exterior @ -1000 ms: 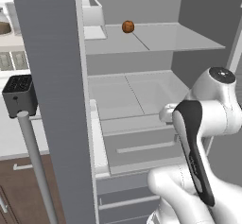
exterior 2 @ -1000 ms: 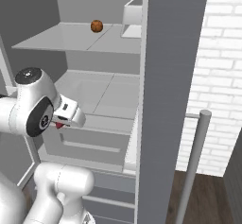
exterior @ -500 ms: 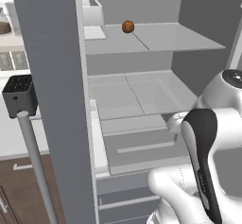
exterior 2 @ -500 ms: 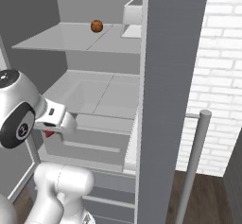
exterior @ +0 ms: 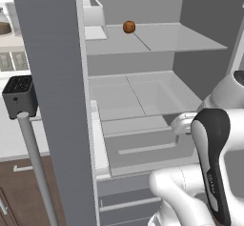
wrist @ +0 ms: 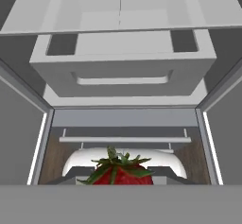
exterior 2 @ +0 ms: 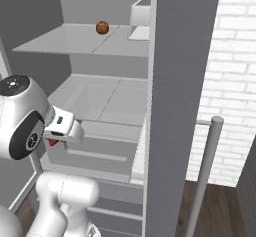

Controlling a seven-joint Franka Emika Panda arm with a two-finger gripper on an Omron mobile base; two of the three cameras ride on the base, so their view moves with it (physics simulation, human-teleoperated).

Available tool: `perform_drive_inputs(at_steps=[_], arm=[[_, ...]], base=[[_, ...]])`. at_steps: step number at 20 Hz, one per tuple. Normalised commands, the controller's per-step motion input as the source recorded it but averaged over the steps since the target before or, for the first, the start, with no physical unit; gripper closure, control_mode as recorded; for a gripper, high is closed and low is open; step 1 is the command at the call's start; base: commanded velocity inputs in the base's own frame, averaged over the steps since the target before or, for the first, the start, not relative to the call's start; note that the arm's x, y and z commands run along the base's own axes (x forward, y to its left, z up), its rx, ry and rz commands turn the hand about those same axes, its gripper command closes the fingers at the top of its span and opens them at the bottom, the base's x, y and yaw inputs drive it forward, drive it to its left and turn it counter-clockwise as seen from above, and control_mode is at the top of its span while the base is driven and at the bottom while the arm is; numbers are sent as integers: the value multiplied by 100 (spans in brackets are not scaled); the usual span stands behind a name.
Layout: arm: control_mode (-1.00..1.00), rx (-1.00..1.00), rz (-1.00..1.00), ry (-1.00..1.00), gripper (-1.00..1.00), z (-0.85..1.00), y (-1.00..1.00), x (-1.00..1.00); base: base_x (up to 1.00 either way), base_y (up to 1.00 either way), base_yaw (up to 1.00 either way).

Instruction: Take the strawberry from the fridge and place it on top of the pancake, located on the dining counter.

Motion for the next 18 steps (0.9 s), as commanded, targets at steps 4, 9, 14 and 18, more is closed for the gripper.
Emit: perform_drive_inputs(at_steps=[4,9,14,18], arm=[[-100,0,0,0,100,0,0,-7],[100,0,0,0,100,0,0,0],[100,0,0,0,100,0,0,0],[100,0,0,0,100,0,0,0]], base=[[0,0,0],[-66,0,0],[-64,0,4],[-33,-46,41]])
